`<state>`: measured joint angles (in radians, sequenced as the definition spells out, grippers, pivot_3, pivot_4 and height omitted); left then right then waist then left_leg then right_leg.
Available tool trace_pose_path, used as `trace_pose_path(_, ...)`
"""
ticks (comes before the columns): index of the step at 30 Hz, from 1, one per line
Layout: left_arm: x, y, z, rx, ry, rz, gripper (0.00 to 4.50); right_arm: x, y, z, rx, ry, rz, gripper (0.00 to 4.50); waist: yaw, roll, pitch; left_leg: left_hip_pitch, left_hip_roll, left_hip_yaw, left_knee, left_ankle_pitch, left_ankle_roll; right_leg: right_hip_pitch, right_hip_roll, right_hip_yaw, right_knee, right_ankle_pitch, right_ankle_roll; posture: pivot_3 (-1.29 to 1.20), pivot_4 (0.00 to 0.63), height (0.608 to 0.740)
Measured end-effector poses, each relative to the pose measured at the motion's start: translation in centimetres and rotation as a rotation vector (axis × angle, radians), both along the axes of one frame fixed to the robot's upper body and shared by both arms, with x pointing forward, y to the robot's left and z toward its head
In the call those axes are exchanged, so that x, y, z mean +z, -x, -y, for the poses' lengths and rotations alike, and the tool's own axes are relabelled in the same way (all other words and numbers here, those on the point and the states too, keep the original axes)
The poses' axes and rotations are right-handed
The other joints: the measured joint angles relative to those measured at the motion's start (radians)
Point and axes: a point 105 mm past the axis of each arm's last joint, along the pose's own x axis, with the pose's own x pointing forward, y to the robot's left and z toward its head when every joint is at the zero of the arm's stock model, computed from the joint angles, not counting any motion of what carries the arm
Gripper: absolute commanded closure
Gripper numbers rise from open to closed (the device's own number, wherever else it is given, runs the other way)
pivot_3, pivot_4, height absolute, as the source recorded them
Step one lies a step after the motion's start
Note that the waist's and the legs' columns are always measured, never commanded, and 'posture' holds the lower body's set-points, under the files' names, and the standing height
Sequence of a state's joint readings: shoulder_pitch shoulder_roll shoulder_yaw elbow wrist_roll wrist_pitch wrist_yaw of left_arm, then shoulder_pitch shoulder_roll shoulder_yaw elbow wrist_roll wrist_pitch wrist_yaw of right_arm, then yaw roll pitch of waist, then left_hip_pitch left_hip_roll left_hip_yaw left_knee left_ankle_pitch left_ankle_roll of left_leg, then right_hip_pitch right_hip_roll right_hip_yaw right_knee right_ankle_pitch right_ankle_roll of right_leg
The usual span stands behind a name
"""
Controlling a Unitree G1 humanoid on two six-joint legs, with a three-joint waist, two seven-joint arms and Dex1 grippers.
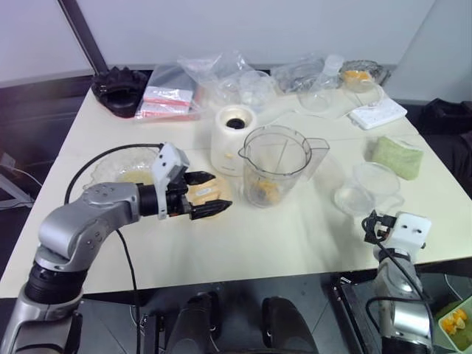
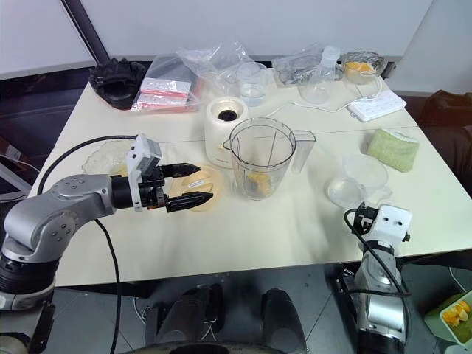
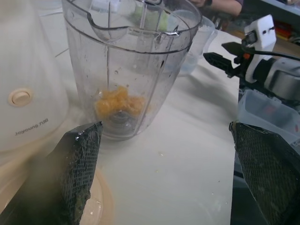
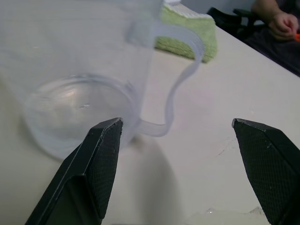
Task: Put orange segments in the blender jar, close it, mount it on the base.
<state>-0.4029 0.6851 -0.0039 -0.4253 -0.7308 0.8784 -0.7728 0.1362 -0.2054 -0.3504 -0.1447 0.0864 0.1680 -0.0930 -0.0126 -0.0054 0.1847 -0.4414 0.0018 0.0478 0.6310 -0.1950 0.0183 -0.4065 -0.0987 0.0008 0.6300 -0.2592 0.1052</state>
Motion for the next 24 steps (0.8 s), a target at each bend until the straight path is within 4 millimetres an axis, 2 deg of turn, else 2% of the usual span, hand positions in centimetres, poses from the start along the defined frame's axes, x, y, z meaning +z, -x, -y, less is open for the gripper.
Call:
trace_pose_path(6, -0.5, -0.5, -0.6, 0.008, -0.023, -0.008, 0.00, 1.7, 2.2, -1.9, 0.195, 0.027, 0.010, 0.63, 0.000, 0.000, 0.000, 0.000, 0.001, 0.000, 0.000, -0.001, -0.002, 0.000, 0.000, 0.000, -0.001, 0.000, 0.000, 0.00, 0.150, 0.740)
trace_pose_path(11, -0.4, -2.3, -2.9, 0.086, -0.097, 0.016, 0.00, 3.8, 3.4, -4.7, 0.430, -0.036, 0.029, 0.63, 0.009, 0.001, 0.000, -0.001, 0.002, -0.001, -0.003, -0.001, -0.002, -0.002, 0.000, -0.002, -0.001, -0.001, -0.002, 0.00, 0.150, 0.740)
trace_pose_path(15, 1.1, -3.9, -4.0, 0.115, -0.125, 0.085, 0.00, 5.8, 3.7, -6.8, 0.609, -0.042, 0.027, 0.63, 0.022, 0.001, 0.000, -0.002, 0.002, -0.001, -0.003, -0.001, -0.001, -0.002, 0.000, -0.002, -0.002, -0.002, -0.003, 0.00, 0.150, 0.740)
trace_pose_path(19, 1.4, -4.9, -4.3, 0.119, -0.138, 0.117, 0.00, 6.4, 3.5, -8.5, 0.751, -0.067, -0.005, 0.63, 0.026, 0.000, 0.000, -0.002, 0.002, -0.001, -0.001, -0.002, -0.002, -0.001, -0.001, -0.002, -0.003, -0.001, -0.003, 0.00, 0.150, 0.740)
trace_pose_path(24, 0.1, -5.2, -3.2, 0.056, -0.237, 0.129, 0.00, 7.8, 2.9, -11.0, 0.914, -0.120, -0.016, 0.63, 0.024, 0.000, 0.000, -0.002, 0.002, 0.000, 0.000, -0.002, -0.002, -0.001, -0.001, -0.001, -0.003, -0.001, -0.004, 0.00, 0.150, 0.740)
